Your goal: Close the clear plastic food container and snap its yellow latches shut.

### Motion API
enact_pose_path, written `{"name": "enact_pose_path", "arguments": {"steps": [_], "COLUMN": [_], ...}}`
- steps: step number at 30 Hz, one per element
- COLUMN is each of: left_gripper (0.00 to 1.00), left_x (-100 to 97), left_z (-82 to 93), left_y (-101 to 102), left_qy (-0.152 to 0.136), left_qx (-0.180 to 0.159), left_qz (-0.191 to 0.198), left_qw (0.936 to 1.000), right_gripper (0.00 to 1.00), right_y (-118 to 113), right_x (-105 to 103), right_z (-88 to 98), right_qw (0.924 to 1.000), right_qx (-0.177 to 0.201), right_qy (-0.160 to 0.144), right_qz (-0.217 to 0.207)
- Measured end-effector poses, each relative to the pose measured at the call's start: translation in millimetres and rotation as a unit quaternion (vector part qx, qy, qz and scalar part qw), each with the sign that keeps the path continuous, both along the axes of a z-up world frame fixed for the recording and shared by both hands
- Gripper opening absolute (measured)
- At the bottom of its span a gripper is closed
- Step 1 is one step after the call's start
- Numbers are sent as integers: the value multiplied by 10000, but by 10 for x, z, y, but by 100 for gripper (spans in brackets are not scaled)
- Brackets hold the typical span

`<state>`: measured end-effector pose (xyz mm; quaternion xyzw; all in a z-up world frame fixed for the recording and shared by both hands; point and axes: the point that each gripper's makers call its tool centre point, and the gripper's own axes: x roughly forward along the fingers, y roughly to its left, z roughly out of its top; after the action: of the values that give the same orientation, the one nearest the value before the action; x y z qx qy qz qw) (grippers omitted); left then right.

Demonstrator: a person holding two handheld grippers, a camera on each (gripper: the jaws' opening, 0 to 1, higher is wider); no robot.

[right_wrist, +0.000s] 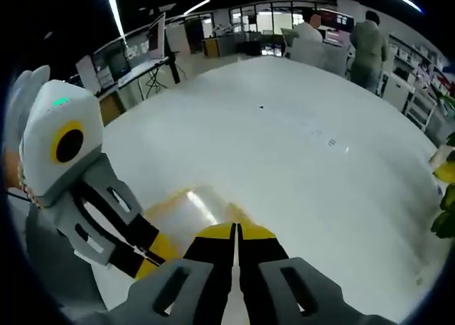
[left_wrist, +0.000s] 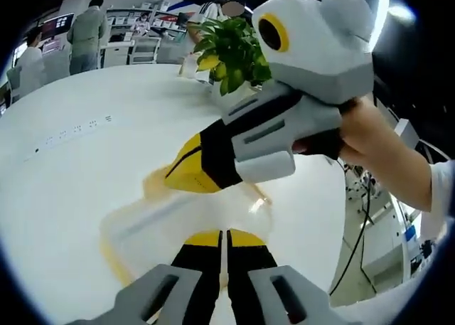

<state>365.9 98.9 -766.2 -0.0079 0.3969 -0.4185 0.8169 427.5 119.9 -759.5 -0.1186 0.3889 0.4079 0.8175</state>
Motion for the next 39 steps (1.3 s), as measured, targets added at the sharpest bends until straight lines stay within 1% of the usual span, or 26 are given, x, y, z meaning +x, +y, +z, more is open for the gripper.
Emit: {"name": "enact_pose_path", "arguments": {"steps": [2, 3, 6, 10, 14, 15, 19, 21, 23, 26, 30, 31, 32, 33, 36, 38, 39], "left_gripper": [0, 0, 0, 0, 0, 0, 0, 0, 0, 0, 0, 0, 0, 0, 0, 0, 0], "left_x": [-64, -86, -144, -216, -340, -378, -492, -531, -538, -528, -488, -512, -517, -519, -538, -572, -568], "left_z": [-5, 0, -8, -6, 45, 58, 52, 21, -47, -185, -330, -337, -334, -328, -313, -238, -148], "left_y": [-4, -8, -16, -25, -64, -75, -93, -92, -82, -49, -21, -43, -62, -70, -79, -87, -98], "left_qy": [62, 61, 92, 16, 98, 157, 207, 207, 194, 230, 260, 355, 400, 384, 322, 254, 100], "left_qx": [-30, -49, -36, 42, -142, -193, -216, -177, -98, 26, 83, 20, -57, -83, -34, -40, -70], "left_qz": [-42, -68, -132, -258, -356, -371, -479, -528, -540, -507, -463, -519, -472, -449, -465, -657, -775], "left_qw": [10000, 9999, 9999, 9997, 9992, 9990, 9984, 9982, 9983, 9984, 9986, 9980, 9981, 9982, 9984, 9975, 9969], "right_gripper": [0, 0, 0, 0, 0, 0, 0, 0, 0, 0, 0, 0, 0, 0, 0, 0, 0], "right_y": [-9, -32, -50, -62, -69, -73, -77, -64, -38, -35, -34, -35, -34, -33, -35, -54, -78], "right_x": [11, 29, 58, 141, 186, 188, 207, 199, 181, 180, 175, 173, 172, 168, 163, 161, 173], "right_z": [-20, -44, -73, -101, -135, -148, -159, -155, -146, -150, -144, -143, -142, -137, -135, -140, -144], "right_qw": [10000, 9999, 9998, 9998, 9997, 9996, 9995, 9996, 9997, 9998, 9998, 9998, 9998, 9998, 9998, 9997, 9994], "right_qx": [-37, -130, -174, -164, -199, -208, -184, -128, -54, -106, -139, -140, -141, -147, -166, -229, -331], "right_qy": [-7, -51, -54, -25, -9, 8, 38, 86, 123, 55, 15, 6, -4, -28, -46, -39, -97], "right_qz": [-12, -16, -38, -115, -171, -189, -237, -256, -226, -180, -143, -146, -138, -102, -56, -30, 27]}}
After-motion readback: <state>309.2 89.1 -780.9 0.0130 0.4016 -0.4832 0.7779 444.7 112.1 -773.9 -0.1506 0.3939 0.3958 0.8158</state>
